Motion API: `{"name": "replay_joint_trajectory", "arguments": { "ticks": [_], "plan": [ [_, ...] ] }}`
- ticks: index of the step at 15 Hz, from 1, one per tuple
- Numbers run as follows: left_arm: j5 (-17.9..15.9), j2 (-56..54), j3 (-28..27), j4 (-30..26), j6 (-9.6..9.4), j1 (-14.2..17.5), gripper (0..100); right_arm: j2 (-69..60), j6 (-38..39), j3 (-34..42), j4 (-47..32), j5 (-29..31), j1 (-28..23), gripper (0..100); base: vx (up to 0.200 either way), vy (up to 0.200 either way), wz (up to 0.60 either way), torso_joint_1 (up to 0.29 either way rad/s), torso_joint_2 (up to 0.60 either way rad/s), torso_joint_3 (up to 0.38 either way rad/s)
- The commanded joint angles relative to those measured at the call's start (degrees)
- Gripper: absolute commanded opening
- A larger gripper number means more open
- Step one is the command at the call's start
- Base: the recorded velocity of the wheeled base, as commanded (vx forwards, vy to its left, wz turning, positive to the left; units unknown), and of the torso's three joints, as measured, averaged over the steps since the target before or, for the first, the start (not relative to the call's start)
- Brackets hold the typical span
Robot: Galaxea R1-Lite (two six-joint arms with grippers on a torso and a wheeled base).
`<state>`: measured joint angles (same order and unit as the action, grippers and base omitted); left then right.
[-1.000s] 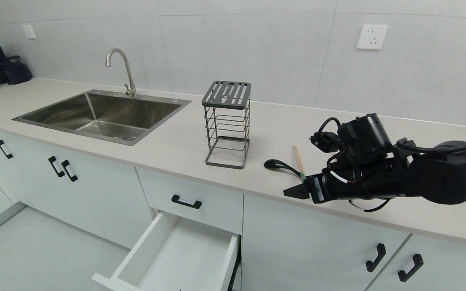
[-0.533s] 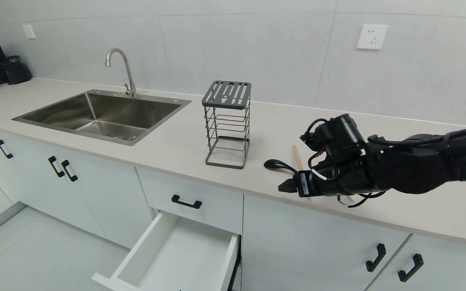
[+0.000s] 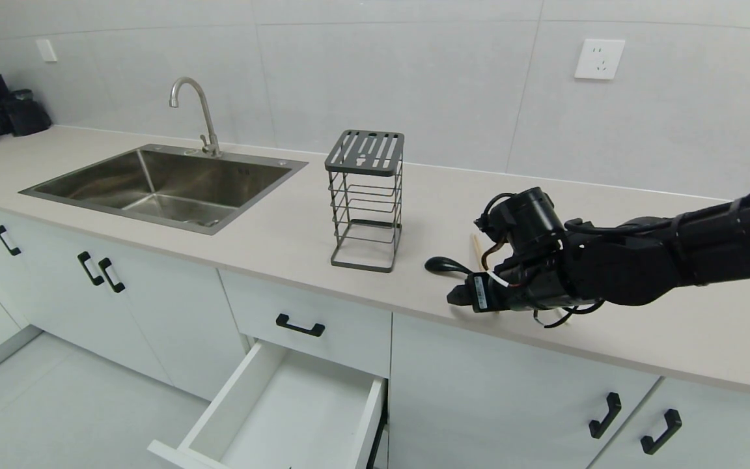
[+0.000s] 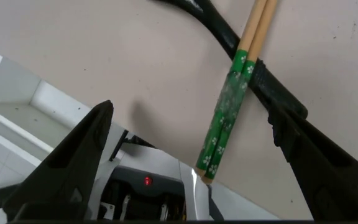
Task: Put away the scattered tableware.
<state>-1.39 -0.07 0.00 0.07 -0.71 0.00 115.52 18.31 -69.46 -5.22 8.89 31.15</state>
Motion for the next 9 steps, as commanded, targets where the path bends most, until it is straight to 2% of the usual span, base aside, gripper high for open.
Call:
{"name": "replay_joint_trajectory", "arguments": {
  "ticks": [1,3,4,9],
  "plan": [
    [0.0,0.1,0.0,0.0,0.00,0.0,100,0.0,0.0,-0.1,0.0,0.1,0.8,100,0.000,0.000,0.00,0.000,0.00,0.000],
    [0.0,0.1,0.0,0.0,0.00,0.0,100,0.5,0.1,-0.5,-0.1,0.2,1.6,100,0.000,0.000,0.00,0.000,0.00,0.000],
    [0.1,0.1,0.0,0.0,0.00,0.0,100,1.1,0.1,-0.8,-0.4,0.3,1.7,0,0.000,0.000,0.00,0.000,0.00,0.000],
    [0.0,0.1,0.0,0.0,0.00,0.0,100,5.4,0.1,-7.6,-5.2,2.7,0.2,0,0.000,0.000,0.00,0.000,0.00,0.000]
  ]
}}
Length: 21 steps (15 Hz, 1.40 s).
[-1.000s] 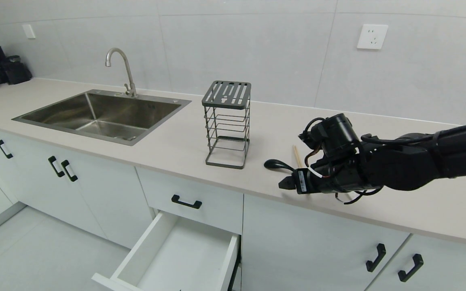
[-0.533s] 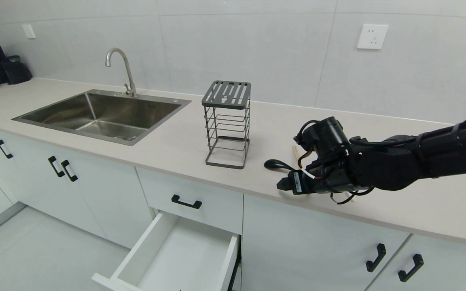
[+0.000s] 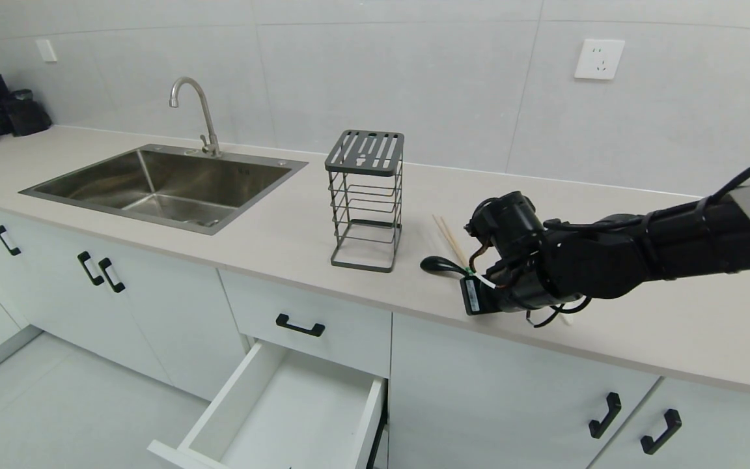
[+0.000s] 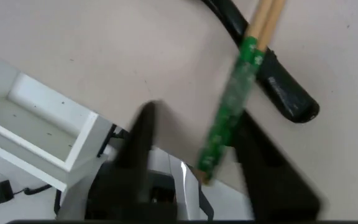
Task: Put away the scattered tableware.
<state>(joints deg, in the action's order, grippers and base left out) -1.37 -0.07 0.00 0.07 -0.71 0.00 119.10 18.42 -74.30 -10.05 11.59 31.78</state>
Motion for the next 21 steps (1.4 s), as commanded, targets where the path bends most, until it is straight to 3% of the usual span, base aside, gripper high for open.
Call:
{"name": "replay_joint_trajectory", "arguments": {
  "ticks": [1,6,10,13,16,20,21],
  "plan": [
    [0.0,0.1,0.0,0.0,0.00,0.0,100,2.3,0.0,-4.3,-0.4,0.1,-0.8,0,0.000,0.000,0.00,0.000,0.00,0.000],
    [0.0,0.1,0.0,0.0,0.00,0.0,100,1.3,2.2,-4.9,-0.4,0.0,-1.8,0,0.000,0.000,0.00,0.000,0.00,0.000],
    [0.0,0.1,0.0,0.0,0.00,0.0,100,-11.3,3.5,1.5,-0.2,-2.1,-3.7,0,0.000,0.000,0.00,0.000,0.00,0.000],
    [0.0,0.1,0.0,0.0,0.00,0.0,100,-21.3,-1.6,6.2,0.6,-3.9,-4.8,0,0.000,0.000,0.00,0.000,0.00,0.000],
    [0.0,0.1,0.0,0.0,0.00,0.0,100,-27.7,-6.5,9.1,2.1,-8.5,-5.1,0,0.000,0.000,0.00,0.000,0.00,0.000],
    [0.0,0.1,0.0,0.0,0.00,0.0,100,-36.5,-14.3,12.7,1.9,-18.7,-6.2,0,0.000,0.000,0.00,0.000,0.00,0.000],
    [0.0,0.1,0.0,0.0,0.00,0.0,100,-38.1,-19.3,13.7,1.8,-22.5,-6.2,0,0.000,0.000,0.00,0.000,0.00,0.000]
  ]
}}
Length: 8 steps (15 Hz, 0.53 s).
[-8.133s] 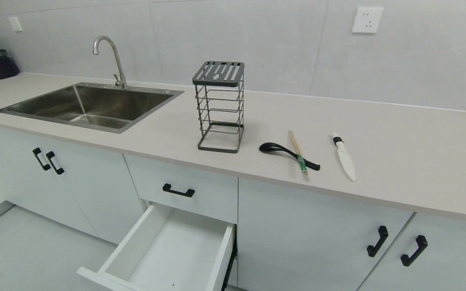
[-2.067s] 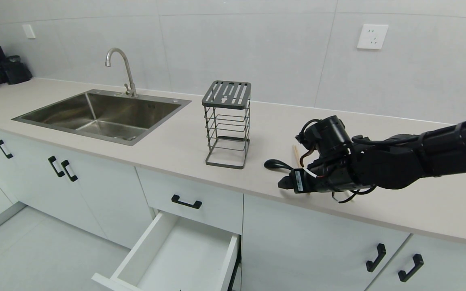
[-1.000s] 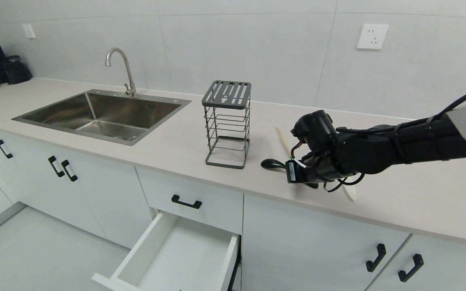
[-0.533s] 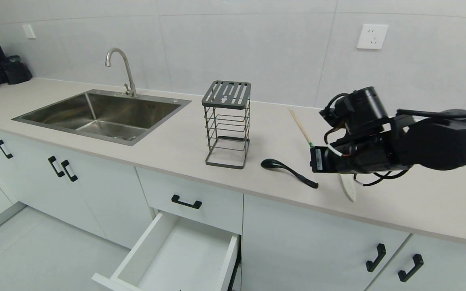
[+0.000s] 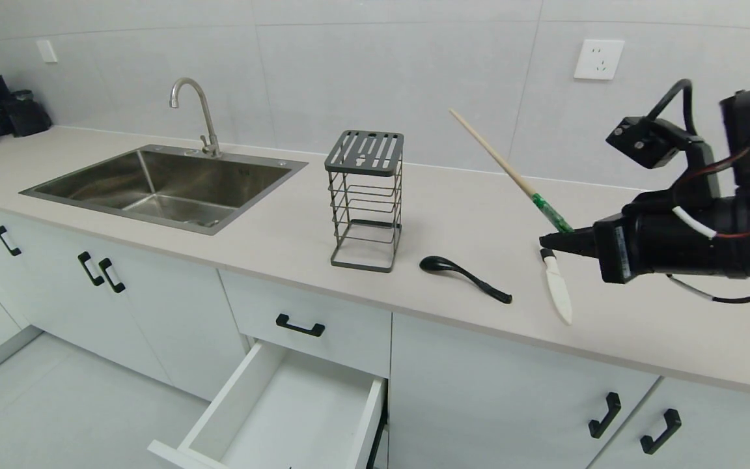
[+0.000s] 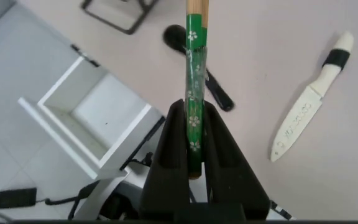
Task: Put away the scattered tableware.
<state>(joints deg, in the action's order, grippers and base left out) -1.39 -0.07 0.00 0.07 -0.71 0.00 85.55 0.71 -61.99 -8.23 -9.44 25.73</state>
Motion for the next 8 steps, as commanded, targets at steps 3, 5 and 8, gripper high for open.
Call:
{"name": "replay_joint_trajectory", "arguments": {
  "ticks": [3,5,8],
  "plan": [
    [0.1,0.1,0.0,0.0,0.00,0.0,100,-6.7,-14.3,5.2,-1.7,-10.2,-0.3,0,0.000,0.000,0.00,0.000,0.00,0.000],
    [0.0,0.1,0.0,0.0,0.00,0.0,100,-6.6,-22.2,5.7,-3.8,-15.2,0.1,0,0.000,0.000,0.00,0.000,0.00,0.000],
    [0.1,0.1,0.0,0.0,0.00,0.0,100,-5.9,-25.2,5.9,-5.4,-16.8,5.9,0,0.000,0.000,0.00,0.000,0.00,0.000]
  ]
}}
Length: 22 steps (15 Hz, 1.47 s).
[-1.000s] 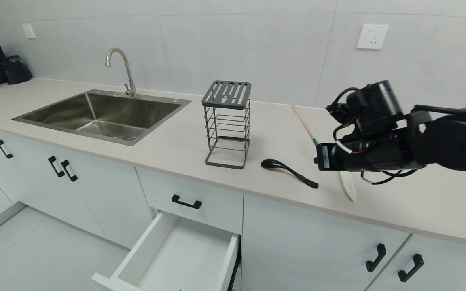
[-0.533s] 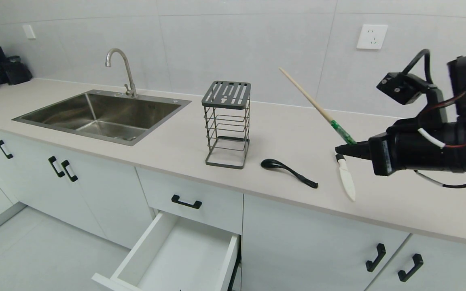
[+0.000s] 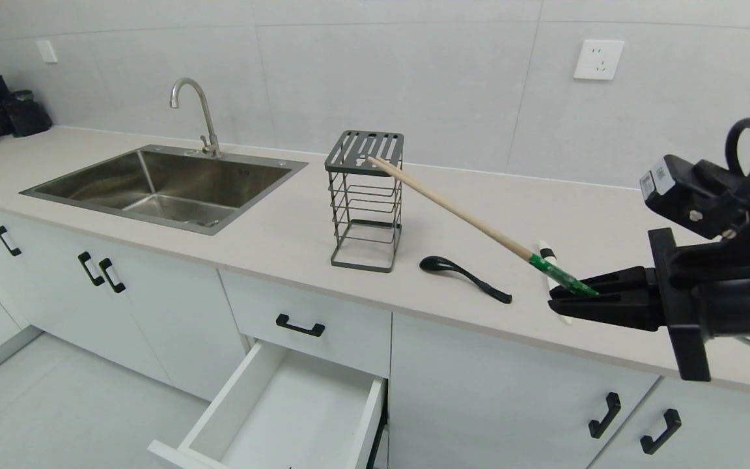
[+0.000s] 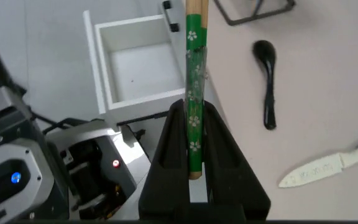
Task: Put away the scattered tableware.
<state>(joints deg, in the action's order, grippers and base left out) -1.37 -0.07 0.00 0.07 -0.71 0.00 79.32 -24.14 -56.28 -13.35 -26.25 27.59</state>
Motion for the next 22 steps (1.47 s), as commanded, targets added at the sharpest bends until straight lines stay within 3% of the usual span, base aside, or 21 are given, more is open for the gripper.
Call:
{"name": "replay_joint_trajectory", "arguments": {
  "ticks": [1,3,7,10,12,15,22],
  "plan": [
    [0.0,0.1,0.0,0.0,0.00,0.0,100,1.8,-0.3,0.3,-0.2,0.1,6.7,0,0.000,0.000,0.00,0.000,0.00,0.000],
    [0.0,0.1,0.0,0.0,0.00,0.0,100,4.4,-0.6,1.8,0.4,1.2,10.8,0,0.000,0.000,0.00,0.000,0.00,0.000],
    [0.0,0.1,0.0,0.0,0.00,0.0,100,11.4,-0.4,4.2,2.5,8.8,19.1,0,0.000,0.000,0.00,0.000,0.00,0.000],
    [0.0,0.1,0.0,0.0,0.00,0.0,100,19.0,2.6,4.2,11.0,9.5,23.1,0,0.000,0.000,0.00,0.000,0.00,0.000],
    [0.0,0.1,0.0,0.0,0.00,0.0,100,23.9,8.6,3.6,18.1,10.1,26.5,0,0.000,0.000,0.00,0.000,0.00,0.000],
    [0.0,0.1,0.0,0.0,0.00,0.0,100,26.7,9.0,3.1,19.7,11.3,27.4,0,0.000,0.000,0.00,0.000,0.00,0.000],
    [0.0,0.1,0.0,0.0,0.00,0.0,100,36.4,9.1,-8.9,19.1,11.6,28.2,0,0.000,0.000,0.00,0.000,0.00,0.000]
  ]
}}
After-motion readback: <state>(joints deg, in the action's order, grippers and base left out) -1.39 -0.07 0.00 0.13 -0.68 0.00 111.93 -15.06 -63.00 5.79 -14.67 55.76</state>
